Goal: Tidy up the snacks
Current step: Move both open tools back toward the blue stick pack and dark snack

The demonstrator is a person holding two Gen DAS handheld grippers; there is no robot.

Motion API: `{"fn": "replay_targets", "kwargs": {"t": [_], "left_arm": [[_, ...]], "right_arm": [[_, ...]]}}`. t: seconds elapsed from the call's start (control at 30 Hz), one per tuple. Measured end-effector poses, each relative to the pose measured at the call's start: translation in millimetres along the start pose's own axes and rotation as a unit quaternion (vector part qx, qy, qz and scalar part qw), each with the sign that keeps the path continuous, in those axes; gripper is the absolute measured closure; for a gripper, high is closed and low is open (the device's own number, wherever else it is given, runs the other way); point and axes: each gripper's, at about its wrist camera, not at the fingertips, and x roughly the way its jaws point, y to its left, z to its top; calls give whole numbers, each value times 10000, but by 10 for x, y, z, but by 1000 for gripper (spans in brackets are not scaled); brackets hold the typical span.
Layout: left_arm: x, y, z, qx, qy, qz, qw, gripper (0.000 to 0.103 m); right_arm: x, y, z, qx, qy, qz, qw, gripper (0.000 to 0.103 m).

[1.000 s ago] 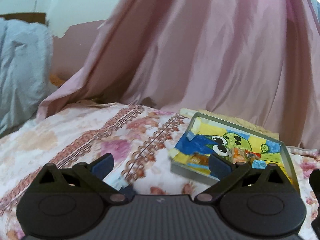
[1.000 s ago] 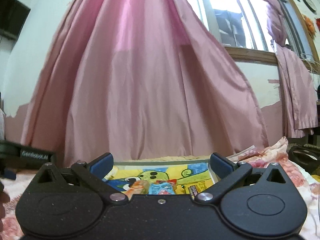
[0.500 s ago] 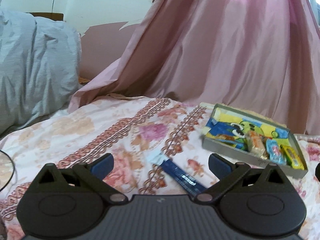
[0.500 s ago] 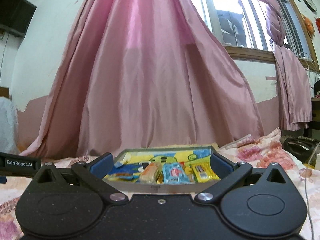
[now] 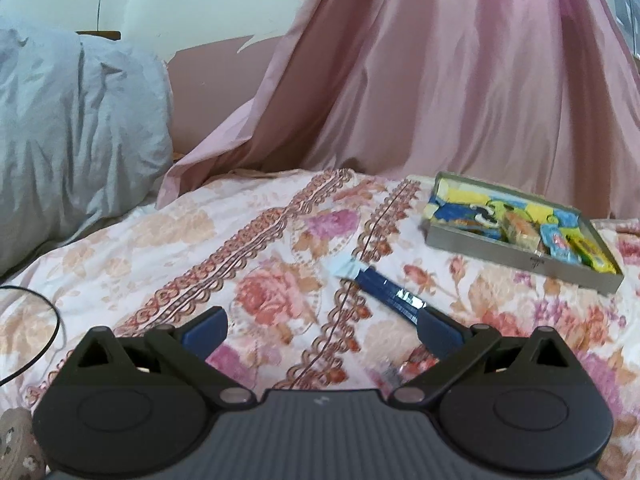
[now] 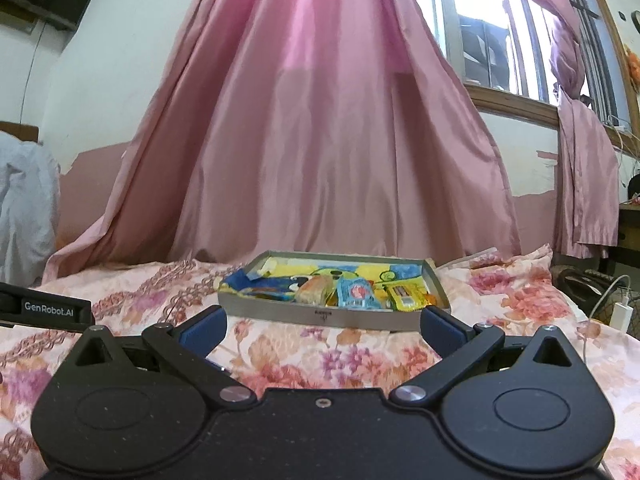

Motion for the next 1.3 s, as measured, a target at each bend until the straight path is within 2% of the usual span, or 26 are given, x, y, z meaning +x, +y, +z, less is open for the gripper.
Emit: {"fn": "replay_targets", "kwargs": {"t": [0.17,0.47,0.9,1.3], "left_arm": [[39,81,-81,79,288,-19,9996,1],[129,95,-164,335,355,218,9986,0],[182,74,-200,678,348,231,9968,1],[348,227,-198,474,656,433,9958,0]], "right_arm": [[-80,4,-44,60,162,-10,9999,1],[91,37,-149,204,570,59,9981,1],[302,89,-274,366,1111,236,9929,1],[398,197,-341,199,1346,374,9900,1]]}}
